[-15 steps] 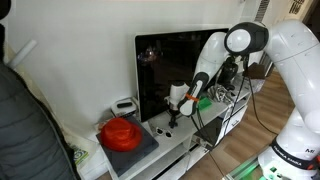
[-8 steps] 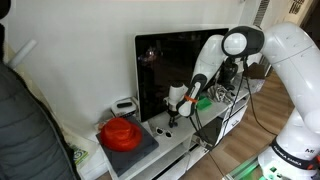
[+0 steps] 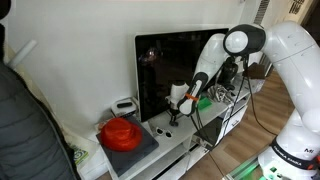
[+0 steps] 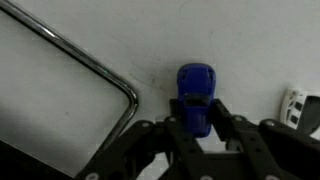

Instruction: Pick up the blue toy from the tv stand and put it in the green lunch box

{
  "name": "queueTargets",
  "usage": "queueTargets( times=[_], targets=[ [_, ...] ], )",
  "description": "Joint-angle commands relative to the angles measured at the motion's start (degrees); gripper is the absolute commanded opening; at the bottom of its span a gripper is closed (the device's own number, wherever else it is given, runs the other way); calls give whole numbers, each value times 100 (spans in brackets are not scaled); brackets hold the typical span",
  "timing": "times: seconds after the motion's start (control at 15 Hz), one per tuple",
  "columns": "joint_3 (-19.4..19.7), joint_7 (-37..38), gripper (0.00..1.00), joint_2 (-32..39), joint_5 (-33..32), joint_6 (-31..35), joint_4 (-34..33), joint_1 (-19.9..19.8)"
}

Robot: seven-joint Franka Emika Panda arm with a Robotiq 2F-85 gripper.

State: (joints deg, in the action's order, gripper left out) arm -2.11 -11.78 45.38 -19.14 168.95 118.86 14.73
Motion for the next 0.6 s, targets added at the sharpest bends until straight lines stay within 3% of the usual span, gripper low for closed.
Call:
queueTargets(
  times=[0.0, 0.4, 0.53],
  targets=[
    [-328, -28, 10, -821, 280, -136, 866, -582],
    [-789, -5, 10, -1864, 1191, -382, 2021, -1801],
    [-554, 149, 10, -2086, 1428, -406, 2210, -1938]
  ],
)
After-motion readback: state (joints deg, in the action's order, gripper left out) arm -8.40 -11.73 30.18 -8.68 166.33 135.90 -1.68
